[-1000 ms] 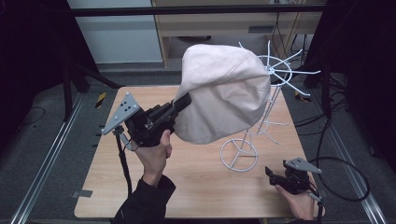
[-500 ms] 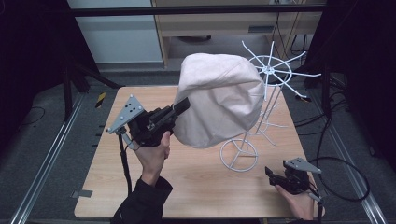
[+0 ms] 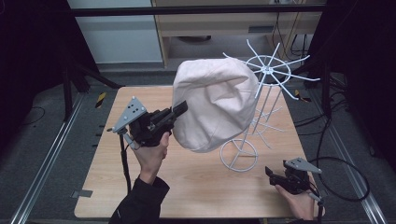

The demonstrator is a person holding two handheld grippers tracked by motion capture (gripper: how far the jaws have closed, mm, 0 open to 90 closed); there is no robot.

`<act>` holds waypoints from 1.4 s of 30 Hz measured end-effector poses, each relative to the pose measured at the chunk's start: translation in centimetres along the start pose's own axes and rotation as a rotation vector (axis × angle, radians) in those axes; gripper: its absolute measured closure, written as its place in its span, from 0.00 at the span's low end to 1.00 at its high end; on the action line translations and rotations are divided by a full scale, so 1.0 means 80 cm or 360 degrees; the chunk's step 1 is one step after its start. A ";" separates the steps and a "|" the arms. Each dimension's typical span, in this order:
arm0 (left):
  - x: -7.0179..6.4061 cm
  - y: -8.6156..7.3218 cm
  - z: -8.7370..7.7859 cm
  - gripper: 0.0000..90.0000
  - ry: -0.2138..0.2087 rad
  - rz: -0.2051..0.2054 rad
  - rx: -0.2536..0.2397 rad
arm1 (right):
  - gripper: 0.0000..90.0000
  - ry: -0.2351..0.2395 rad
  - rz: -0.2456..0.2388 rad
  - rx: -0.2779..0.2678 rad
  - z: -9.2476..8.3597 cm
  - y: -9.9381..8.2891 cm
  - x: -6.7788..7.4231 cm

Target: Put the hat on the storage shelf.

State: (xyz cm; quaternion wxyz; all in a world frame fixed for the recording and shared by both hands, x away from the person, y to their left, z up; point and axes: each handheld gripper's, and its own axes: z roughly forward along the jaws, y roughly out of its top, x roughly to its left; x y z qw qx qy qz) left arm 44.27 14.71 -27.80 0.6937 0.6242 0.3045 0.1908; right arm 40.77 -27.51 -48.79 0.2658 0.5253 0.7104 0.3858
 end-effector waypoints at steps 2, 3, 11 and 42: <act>0.002 -0.001 0.000 0.98 0.0003 0.0013 0.0016 | 0.26 0.0002 0.0002 0.0001 0.000 0.000 0.000; 0.003 -0.002 0.001 0.98 0.0004 0.0020 0.0021 | 0.26 0.0004 0.0002 0.0001 0.000 0.000 0.000; 0.007 -0.002 0.001 0.97 0.0013 0.0041 0.0071 | 0.26 0.0005 0.0012 0.0007 0.000 0.000 0.002; 0.005 -0.031 0.026 0.95 0.0041 0.0179 0.0326 | 0.26 -0.0002 -0.0006 0.0005 0.001 0.000 0.001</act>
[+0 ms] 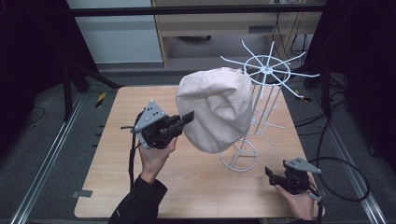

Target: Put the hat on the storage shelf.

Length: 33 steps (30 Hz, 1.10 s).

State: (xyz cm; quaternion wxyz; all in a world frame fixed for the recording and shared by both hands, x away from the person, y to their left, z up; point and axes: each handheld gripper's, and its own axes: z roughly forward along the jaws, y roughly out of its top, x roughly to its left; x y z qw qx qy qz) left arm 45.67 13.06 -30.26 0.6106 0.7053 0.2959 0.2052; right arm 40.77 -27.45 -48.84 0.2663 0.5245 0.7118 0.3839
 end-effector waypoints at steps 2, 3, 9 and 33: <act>-0.002 -0.002 0.003 0.95 0.0000 0.0003 0.0010 | 0.26 0.0001 0.0000 0.0000 0.000 0.000 0.000; -0.002 -0.002 0.003 0.95 -0.0001 0.0005 0.0013 | 0.26 0.0000 0.0000 0.0000 0.000 0.000 0.000; -0.005 -0.008 0.008 0.95 -0.0011 0.0011 0.0030 | 0.26 -0.0001 -0.0002 0.0002 0.000 0.000 0.000; -0.004 -0.019 0.010 0.80 -0.0017 -0.0001 0.0017 | 0.26 0.0003 -0.0007 0.0004 0.001 0.000 0.001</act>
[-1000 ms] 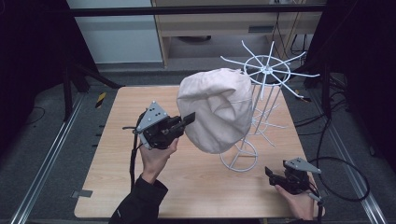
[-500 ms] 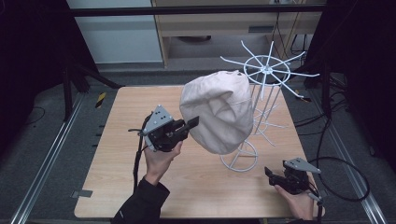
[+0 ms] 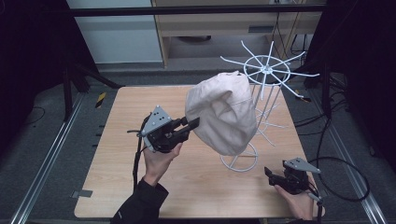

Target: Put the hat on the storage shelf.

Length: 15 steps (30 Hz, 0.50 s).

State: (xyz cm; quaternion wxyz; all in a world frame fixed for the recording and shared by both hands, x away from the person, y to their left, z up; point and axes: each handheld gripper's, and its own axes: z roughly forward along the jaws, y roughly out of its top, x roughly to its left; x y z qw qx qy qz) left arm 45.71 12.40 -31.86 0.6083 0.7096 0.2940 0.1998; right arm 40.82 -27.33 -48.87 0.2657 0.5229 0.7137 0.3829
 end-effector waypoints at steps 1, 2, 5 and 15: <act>0.000 0.000 -0.001 0.79 0.0002 0.0005 0.0000 | 0.26 0.0000 0.0002 0.0001 0.000 0.000 0.000; 0.000 -0.001 -0.002 0.77 0.0003 0.0007 0.0001 | 0.26 0.0001 0.0001 0.0000 0.000 0.000 0.000; -0.001 -0.002 -0.006 0.72 0.0012 0.0034 0.0015 | 0.26 0.0000 0.0003 0.0000 0.000 0.000 0.000; 0.003 -0.007 -0.036 0.55 0.0059 0.0093 0.0066 | 0.25 -0.0003 -0.0001 -0.0001 0.000 0.000 0.000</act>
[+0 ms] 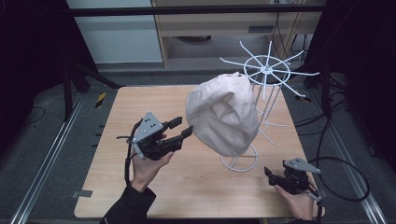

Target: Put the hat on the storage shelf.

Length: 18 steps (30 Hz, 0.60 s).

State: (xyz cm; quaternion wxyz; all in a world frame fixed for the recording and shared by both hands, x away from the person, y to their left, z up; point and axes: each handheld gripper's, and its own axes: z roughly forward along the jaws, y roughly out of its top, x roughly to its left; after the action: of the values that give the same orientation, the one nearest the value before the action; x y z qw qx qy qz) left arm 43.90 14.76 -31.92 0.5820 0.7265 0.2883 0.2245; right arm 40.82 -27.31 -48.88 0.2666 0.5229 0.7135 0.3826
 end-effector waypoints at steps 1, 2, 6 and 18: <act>0.000 -0.001 -0.002 0.53 0.0001 0.0004 0.0007 | 0.25 -0.0001 0.0001 0.0000 0.000 0.000 0.000; 0.001 -0.003 -0.005 0.52 0.0006 0.0012 0.0015 | 0.25 -0.0001 0.0001 0.0000 0.000 0.000 0.000; 0.004 -0.016 -0.016 0.48 0.0038 0.0024 0.0088 | 0.24 0.0005 0.0000 0.0001 0.000 0.000 0.001; 0.035 -0.076 -0.049 0.39 0.0171 -0.0055 0.0274 | 0.23 0.0005 0.0017 0.0005 0.000 -0.001 0.001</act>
State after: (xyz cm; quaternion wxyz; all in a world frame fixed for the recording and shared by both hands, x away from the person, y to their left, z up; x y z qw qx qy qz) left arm 42.42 20.42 -36.98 0.5049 0.7556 0.3498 0.2274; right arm 40.74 -27.24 -48.90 0.2625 0.5266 0.7117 0.3838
